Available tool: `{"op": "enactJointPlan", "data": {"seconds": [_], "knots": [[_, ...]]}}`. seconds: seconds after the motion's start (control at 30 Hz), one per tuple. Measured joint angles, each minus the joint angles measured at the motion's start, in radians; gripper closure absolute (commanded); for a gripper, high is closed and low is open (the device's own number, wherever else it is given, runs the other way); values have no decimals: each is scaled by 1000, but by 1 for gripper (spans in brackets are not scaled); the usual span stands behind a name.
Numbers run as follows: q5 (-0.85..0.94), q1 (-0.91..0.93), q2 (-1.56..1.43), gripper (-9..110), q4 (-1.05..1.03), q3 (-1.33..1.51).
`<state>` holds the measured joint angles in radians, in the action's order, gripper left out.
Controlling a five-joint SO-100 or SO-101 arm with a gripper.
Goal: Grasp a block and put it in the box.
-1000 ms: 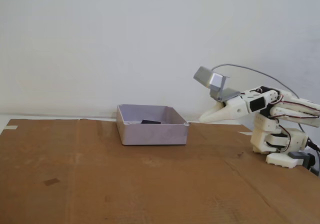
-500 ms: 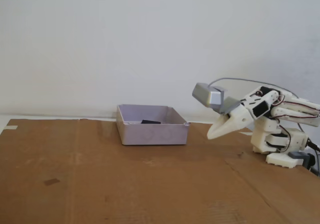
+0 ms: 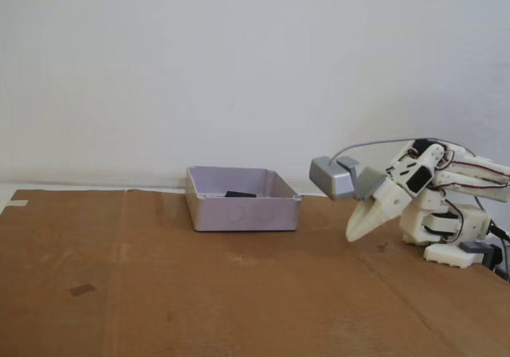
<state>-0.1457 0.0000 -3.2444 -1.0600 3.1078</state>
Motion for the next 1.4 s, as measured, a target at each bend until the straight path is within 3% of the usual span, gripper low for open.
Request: {"op": "enactJointPlan", "data": {"seconds": [0.53, 1.4], "knots": [[11, -2, -34, 102, -192, 0], [9, -2, -44, 102, -201, 0]]}}
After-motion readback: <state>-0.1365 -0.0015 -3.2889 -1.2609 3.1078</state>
